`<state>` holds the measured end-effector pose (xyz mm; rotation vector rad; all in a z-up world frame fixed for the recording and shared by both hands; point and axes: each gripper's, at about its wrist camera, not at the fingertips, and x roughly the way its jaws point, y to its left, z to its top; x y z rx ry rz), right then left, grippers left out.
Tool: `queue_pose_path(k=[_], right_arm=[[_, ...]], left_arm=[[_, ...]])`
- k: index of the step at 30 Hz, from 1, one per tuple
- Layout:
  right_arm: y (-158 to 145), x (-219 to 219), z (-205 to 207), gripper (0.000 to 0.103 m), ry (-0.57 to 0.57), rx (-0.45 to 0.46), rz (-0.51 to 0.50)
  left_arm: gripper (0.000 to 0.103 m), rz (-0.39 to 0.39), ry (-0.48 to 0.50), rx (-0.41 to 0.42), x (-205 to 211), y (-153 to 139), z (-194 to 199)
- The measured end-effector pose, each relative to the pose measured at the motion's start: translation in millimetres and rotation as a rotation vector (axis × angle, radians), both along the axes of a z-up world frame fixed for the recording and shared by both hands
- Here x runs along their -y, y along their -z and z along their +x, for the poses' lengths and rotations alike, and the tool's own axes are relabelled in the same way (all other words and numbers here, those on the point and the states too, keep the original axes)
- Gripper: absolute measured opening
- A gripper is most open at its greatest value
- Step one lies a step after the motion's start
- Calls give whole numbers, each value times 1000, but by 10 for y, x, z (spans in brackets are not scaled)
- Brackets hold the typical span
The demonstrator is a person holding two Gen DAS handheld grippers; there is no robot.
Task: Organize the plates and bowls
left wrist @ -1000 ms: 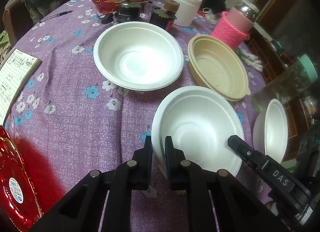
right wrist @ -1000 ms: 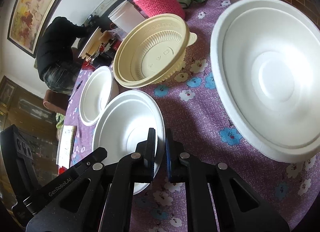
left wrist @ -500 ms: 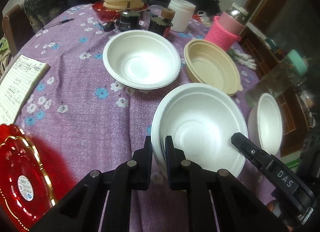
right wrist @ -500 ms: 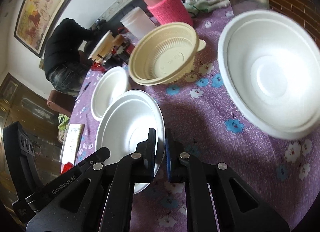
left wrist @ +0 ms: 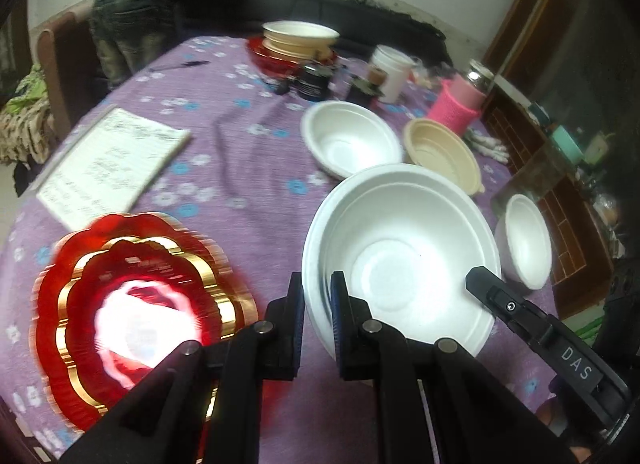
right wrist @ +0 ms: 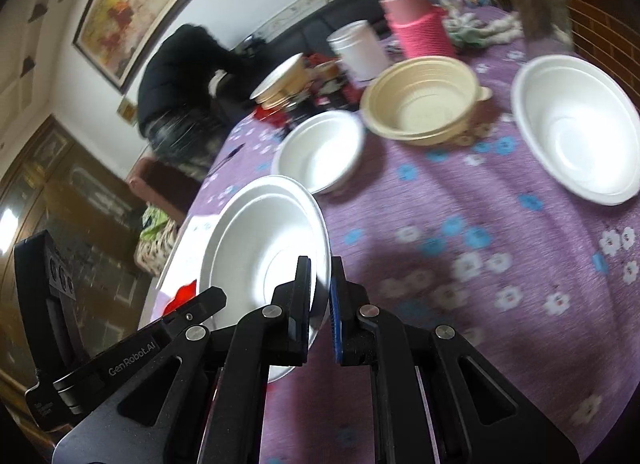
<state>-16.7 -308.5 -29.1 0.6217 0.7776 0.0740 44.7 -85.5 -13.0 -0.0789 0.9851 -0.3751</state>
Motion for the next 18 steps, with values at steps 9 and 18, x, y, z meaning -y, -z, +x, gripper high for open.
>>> queue_pose_path(k=[9,18], right_arm=[[84,-939,141,8,-157,-37,-61],[354,-1492,256,9,-236,-106,-133]], left_arm=[[10,26,-118,16,-859,48,-157],[10,28,-190,-46,-1333,333,-161]])
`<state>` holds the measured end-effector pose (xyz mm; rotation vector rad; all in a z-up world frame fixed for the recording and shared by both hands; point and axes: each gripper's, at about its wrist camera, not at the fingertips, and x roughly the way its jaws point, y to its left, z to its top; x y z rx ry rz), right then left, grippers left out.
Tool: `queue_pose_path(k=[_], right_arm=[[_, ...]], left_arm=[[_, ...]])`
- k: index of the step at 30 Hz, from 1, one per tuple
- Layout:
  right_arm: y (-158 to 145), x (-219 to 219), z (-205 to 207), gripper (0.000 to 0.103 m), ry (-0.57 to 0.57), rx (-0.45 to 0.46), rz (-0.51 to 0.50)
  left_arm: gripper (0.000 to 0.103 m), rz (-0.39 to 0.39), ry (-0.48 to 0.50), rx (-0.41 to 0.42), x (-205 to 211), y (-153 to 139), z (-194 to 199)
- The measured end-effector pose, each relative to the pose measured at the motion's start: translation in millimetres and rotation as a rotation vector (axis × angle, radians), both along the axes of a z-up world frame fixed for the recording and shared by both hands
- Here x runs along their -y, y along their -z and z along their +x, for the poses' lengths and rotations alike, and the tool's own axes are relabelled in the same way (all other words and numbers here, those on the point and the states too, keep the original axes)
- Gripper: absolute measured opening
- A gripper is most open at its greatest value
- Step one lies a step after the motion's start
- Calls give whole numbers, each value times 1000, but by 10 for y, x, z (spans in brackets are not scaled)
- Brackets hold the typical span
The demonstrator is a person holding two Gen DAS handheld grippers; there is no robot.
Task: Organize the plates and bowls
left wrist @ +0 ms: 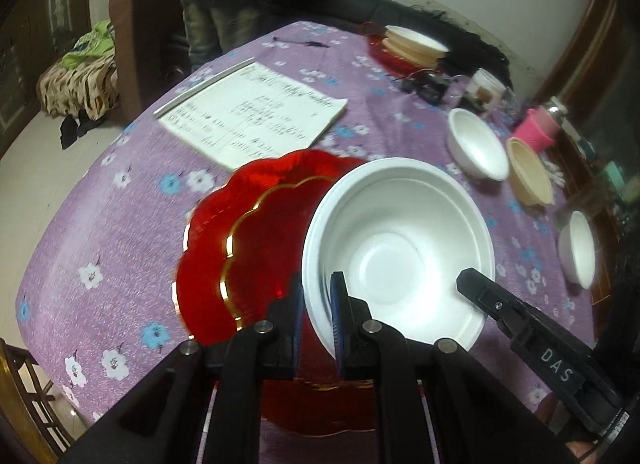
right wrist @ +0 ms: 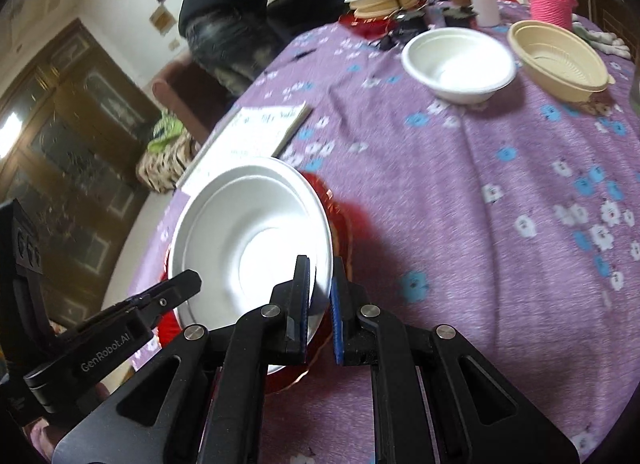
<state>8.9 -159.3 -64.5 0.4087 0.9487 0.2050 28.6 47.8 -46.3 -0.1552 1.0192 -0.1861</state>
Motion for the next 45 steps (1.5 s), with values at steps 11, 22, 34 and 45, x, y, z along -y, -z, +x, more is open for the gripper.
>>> queue_pose_path(k=[11,22,34,45], right_arm=[[152,-157,122,9,-19,-51,-7],[-215,352,-126,31,1,178,-18],[-212,2109,-682,49,397,200,19],[-362,3712,-1409,49,727,179,-22]], left_arm=[[10,-3,-17,-24,-188,119,19],[17,144,-122,153,-436,-274,-255],[61,12,190,151,742,-509,-123],[62,5,473,54,2387,-422,55]])
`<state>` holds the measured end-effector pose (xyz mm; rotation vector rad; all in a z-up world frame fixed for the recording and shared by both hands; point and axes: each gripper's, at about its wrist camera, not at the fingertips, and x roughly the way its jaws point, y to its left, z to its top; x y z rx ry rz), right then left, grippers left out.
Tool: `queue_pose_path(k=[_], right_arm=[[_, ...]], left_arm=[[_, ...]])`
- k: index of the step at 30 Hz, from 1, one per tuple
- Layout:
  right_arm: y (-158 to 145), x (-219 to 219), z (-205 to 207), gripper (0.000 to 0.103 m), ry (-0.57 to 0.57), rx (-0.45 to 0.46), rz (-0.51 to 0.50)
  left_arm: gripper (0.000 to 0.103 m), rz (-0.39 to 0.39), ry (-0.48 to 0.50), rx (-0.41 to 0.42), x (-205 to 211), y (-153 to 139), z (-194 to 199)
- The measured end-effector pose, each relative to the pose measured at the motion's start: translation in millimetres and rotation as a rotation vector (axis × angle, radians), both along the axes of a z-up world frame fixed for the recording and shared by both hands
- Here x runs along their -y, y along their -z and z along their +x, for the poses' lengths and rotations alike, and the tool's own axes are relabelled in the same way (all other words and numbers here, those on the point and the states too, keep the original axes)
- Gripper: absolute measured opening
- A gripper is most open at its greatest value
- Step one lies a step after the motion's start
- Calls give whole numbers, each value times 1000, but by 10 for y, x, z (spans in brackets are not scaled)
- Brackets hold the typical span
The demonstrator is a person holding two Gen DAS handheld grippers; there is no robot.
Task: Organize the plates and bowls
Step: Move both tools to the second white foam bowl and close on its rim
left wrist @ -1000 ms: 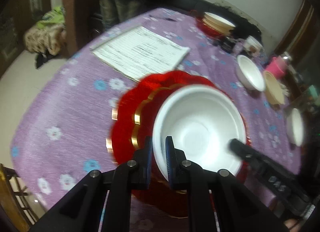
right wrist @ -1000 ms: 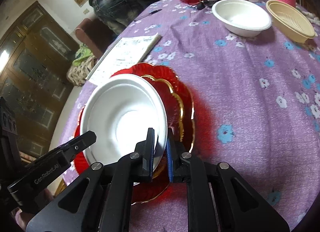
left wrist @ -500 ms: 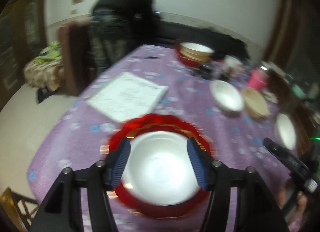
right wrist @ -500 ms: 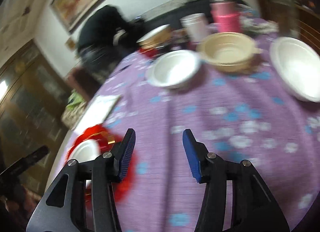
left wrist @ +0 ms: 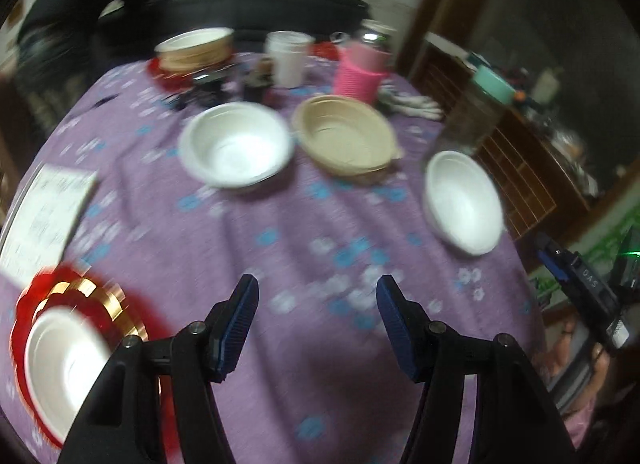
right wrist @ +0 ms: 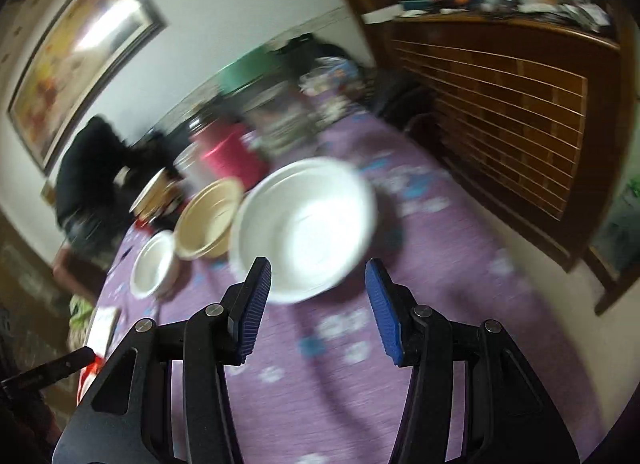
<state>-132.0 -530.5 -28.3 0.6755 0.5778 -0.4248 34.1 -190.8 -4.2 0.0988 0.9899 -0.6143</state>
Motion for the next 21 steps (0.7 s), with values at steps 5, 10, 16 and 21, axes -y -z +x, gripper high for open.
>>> queue_pose_path(k=[5,10,16,21], right_arm=[[9,330,163,51,17,-44,30],[100,515,415,51,0,-96,42],[297,681,597,51,-4,-62,126],[417,739,626,51,-21,-34,168]], left_arm=[[62,-10,25,-10,584,58,183],[62,19,4,-40,1008,269,409],[62,3,15,-52,1341,401,591],[62,-8,32,-52,1492,442,627]])
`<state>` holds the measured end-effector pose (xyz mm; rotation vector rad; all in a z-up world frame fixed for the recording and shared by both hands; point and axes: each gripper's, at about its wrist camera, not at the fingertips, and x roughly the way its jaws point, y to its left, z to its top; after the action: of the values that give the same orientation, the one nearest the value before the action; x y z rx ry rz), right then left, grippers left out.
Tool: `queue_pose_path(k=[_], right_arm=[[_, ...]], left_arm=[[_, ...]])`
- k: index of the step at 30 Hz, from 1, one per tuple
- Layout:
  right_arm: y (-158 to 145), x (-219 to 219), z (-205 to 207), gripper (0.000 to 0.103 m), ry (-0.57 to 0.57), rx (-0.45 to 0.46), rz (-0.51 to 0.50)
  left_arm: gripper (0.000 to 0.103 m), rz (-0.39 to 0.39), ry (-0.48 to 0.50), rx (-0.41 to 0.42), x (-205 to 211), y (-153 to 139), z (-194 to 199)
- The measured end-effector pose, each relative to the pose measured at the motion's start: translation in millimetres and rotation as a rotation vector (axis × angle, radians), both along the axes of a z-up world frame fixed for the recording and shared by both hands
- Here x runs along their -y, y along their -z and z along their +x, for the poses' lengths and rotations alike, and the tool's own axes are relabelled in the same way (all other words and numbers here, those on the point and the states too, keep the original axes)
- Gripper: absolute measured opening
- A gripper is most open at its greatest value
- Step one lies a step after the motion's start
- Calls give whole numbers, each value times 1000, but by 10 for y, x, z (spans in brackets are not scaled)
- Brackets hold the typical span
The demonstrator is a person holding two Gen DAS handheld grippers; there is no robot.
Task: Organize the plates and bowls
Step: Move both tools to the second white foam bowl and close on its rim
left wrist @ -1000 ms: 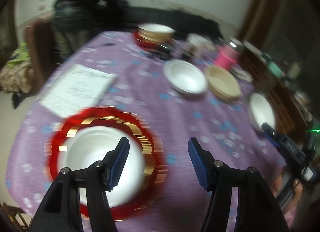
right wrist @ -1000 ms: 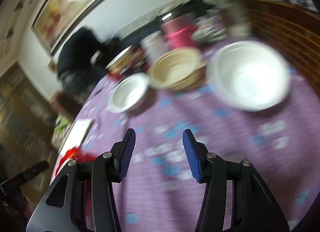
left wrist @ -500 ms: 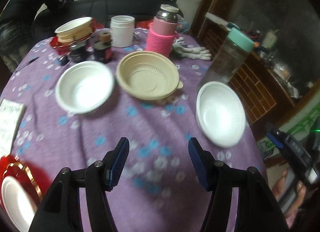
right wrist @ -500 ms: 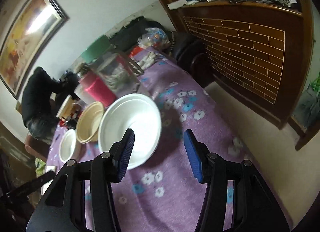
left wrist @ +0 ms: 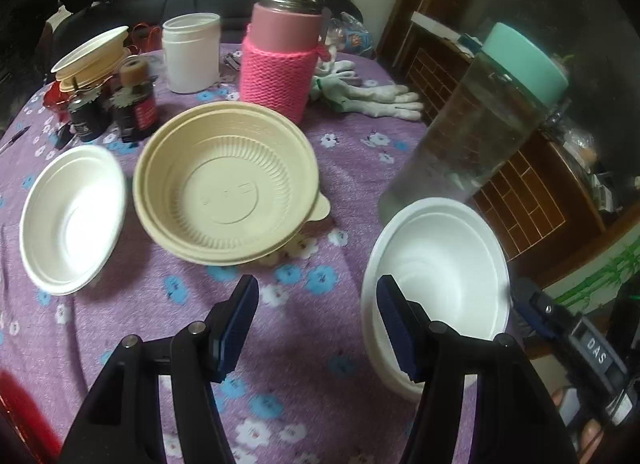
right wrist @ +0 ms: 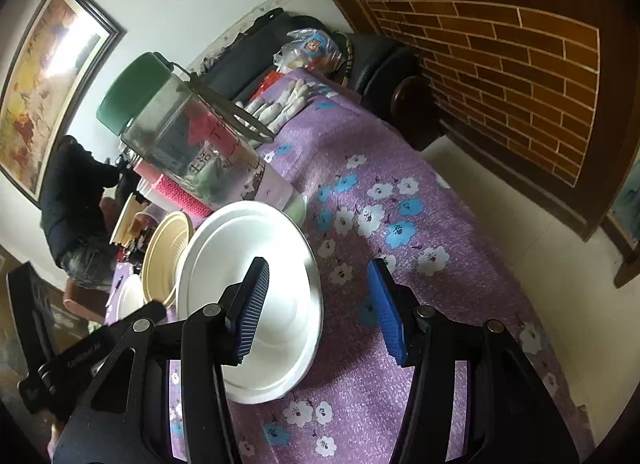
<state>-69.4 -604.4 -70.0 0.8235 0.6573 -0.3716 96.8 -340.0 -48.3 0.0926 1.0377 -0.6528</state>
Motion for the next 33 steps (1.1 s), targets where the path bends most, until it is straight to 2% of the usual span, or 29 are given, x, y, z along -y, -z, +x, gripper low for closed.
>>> queue_pose_path(k=[2,5,10,14,15,16,17,18,20,22,23,24,26,33], right_arm=[[49,10,34,51,-10,-3,14],[130,9,98,51,-31,-15,49],[191,7,147,51,-28,-24,53],[276,22,179,51,-11,-49,66],[289,27,185,51,-12,-50,72],[305,26,191,51,-14,-57,72],[319,19,200,48,-15,-67,68],[335,12,213,37,-25,-74,70],[382,17,230,23,-34,-74,97],[398,13,231,16,-41,-55,119],[388,-5,233,10,-49,-44,120],[372,-34,234,10,-51,-40,113],[344,-96,249,7,-60,-45,87],[251,-306,223,6,-98,-19,91]], left_arm=[[62,-30,14,-29,50,24,0],[62,-32,24,-41,131,79,4],[62,-42,27,-114,218,279,45],[59,-11,39,-96,266,346,0],[56,-9,45,-93,270,353,-11],[46,-8,51,-95,277,358,-15],[37,-3,55,-100,282,365,-16],[33,-4,59,-107,281,370,-13],[26,-15,61,-108,260,367,-7],[21,-26,70,-106,266,356,-34],[11,-32,79,-108,267,353,-46],[7,-32,89,-108,281,354,-62],[7,-25,94,-103,281,353,-89],[7,-25,72,-91,22,269,-177]])
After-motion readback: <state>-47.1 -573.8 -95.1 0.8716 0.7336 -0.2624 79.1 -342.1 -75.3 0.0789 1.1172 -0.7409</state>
